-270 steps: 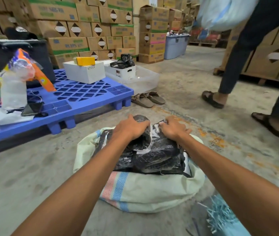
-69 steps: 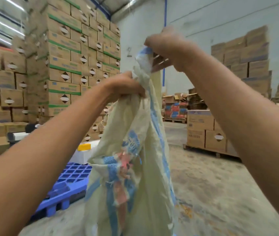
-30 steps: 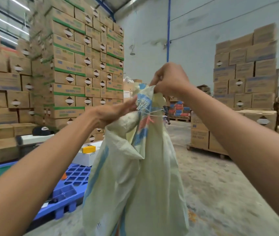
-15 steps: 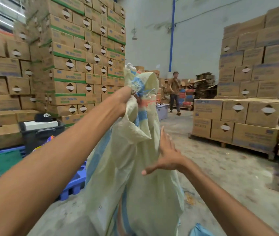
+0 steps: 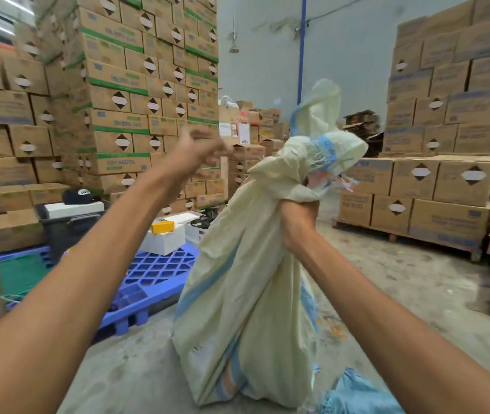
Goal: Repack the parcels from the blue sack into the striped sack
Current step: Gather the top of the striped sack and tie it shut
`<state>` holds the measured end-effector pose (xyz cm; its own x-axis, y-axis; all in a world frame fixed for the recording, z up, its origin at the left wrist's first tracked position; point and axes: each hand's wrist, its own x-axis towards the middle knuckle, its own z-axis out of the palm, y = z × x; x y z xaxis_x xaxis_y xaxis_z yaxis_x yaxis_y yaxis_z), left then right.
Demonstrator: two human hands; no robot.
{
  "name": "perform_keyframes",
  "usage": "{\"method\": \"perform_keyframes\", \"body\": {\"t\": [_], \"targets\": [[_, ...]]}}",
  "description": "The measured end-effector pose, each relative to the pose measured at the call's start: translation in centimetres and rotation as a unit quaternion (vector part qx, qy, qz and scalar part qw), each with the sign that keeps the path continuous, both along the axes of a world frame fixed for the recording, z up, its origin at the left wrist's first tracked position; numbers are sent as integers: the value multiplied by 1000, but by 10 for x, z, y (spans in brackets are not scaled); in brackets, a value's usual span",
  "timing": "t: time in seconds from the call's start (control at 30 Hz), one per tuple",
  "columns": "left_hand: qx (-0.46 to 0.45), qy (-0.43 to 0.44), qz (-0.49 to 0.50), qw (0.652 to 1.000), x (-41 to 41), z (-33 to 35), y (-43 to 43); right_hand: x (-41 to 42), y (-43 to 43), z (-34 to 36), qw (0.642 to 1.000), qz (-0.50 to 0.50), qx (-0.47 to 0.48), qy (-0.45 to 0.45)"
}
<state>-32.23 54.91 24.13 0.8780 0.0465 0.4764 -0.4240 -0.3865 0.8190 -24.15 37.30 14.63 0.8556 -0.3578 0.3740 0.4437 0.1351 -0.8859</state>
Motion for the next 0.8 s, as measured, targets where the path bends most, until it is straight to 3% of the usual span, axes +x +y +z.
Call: {"method": "perform_keyframes", "body": {"t": [0.1,0.13,0.2,0.3,0.4,0.47,0.53,0.63,0.73,0.8], "targets": [[184,219,78,955,11,-79,24,-18,-13,12,996,59,-22,-60],[216,261,68,938,15,-102,25,-27,-17,15,992,89,-29,-79],[197,257,17,946,27,-132,17,-39,-24,18,983,133,-70,-107],[87,236,-68,966,49,-142,-8,-42,-26,20,979,153,-90,-104],[23,231,-163,959,49,-135,-55,-38,-24,34,975,183,-81,-95],[-1,210,-178,961,51,-137,-87,-31,-24,44,972,205,-92,-73],[-110,190,-140,966,60,-147,-110,-22,-28,50,966,225,-117,-56],[-298,189,-116,929,67,-153,-122,-14,-53,56,936,287,-199,-52],[-384,208,-140,889,67,-155,-124,-7,-91,56,894,381,-236,-10],[-419,212,-149,870,68,-159,-121,-4,-112,53,891,398,-216,32]]}}
